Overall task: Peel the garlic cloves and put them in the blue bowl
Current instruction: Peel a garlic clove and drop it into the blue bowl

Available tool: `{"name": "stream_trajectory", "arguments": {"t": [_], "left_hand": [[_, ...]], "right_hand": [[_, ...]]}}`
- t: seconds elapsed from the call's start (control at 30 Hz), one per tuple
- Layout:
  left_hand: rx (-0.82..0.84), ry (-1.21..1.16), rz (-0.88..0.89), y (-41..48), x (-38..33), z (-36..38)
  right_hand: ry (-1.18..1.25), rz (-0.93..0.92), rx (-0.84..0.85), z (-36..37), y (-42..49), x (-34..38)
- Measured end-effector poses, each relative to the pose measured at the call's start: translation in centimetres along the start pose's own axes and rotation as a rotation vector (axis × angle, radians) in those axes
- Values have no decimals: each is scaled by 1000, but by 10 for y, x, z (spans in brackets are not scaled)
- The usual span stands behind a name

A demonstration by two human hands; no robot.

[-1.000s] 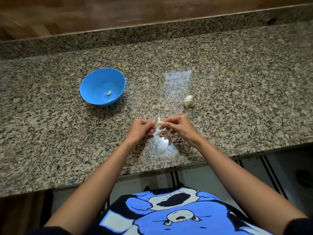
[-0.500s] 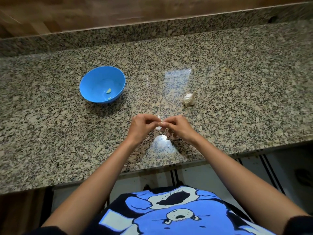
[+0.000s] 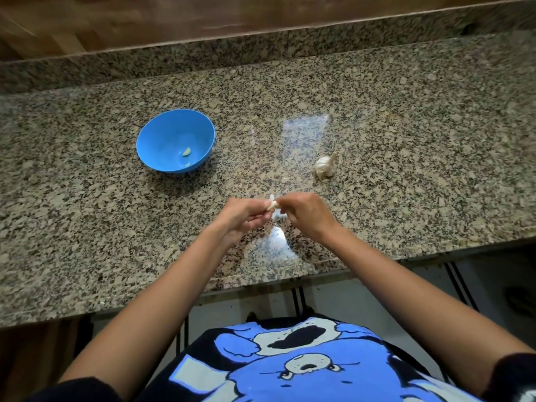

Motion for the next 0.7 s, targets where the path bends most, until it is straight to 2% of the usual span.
{"name": "stream_trajectory", "arguments": {"t": [0.1, 0.17, 0.23, 0.37, 0.57, 0.7], "left_hand": [[-58, -175, 31, 0, 1, 0], [-84, -230, 51, 0, 4, 1], [-74, -248, 50, 0, 8, 3], [-75, -218, 89, -1, 9, 5], [-168, -54, 374, -6, -6, 2], [-191, 45, 475, -9, -10, 6]], "right_hand": [[327, 461, -10, 7, -6, -22], [546, 617, -97, 8, -11, -25], [617, 663, -150, 9, -15, -25], [581, 689, -174, 13, -17, -28], [562, 698, -203, 16, -16, -29], [590, 727, -253, 17, -17, -32]]}}
Point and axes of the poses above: each hand's wrist, its own y-axis towards the middle knuckle, its own z-axis out of the palm, x = y × z, the point moved 7 cm from there along y, towards the middle knuckle, and after that the axes turned 12 degrees about -x, right-handed, at the moved point
